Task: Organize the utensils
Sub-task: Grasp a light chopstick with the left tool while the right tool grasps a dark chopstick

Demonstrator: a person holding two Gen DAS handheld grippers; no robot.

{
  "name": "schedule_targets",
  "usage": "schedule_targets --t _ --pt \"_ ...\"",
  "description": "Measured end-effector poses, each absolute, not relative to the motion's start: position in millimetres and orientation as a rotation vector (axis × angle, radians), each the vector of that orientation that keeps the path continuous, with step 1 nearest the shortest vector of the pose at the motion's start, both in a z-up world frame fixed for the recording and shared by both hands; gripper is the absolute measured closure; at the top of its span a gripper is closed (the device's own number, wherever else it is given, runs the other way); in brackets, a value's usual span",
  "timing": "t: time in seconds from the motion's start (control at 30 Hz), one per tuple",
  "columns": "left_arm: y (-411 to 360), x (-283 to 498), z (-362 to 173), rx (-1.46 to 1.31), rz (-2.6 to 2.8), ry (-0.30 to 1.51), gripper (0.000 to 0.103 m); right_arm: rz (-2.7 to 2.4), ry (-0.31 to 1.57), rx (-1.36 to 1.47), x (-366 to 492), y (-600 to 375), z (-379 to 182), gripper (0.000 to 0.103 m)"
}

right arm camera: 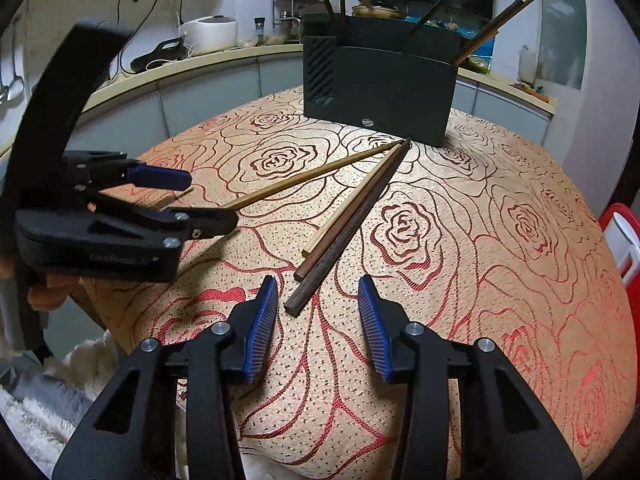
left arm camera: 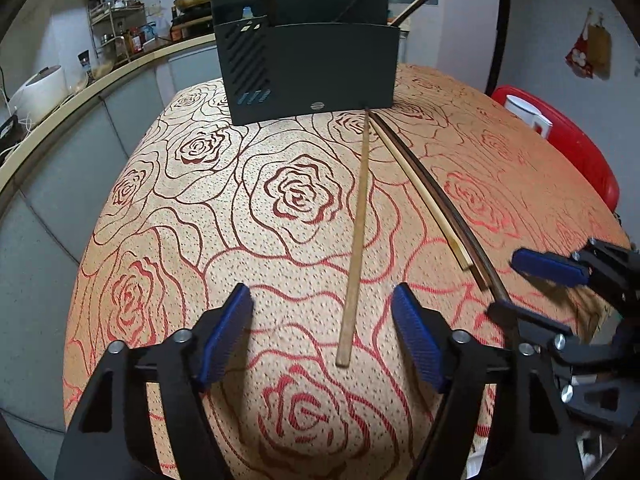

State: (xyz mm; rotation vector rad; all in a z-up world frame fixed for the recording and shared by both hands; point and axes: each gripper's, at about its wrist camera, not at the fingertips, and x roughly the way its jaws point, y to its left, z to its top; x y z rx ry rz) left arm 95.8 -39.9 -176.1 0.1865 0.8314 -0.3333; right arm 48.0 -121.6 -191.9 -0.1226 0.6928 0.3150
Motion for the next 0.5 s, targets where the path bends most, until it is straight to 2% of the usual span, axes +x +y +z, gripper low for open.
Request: schedule_targets --t 0.07,0.4,0.5 --pt "-39 94 -178 0.183 -0.342 0.826 0.039 0.303 0.693 -0.125 48 -122 -192 0.069" --pt "-32 81 -180 0.153 -0.364 0.780 0.049 0.207 0.700 -0.081 51 -146 -192 0.076" --pt "-33 76 -181 0.154 -0.371 0.758 0.057 0.218 0.695 -0.065 50 -145 -193 0.078"
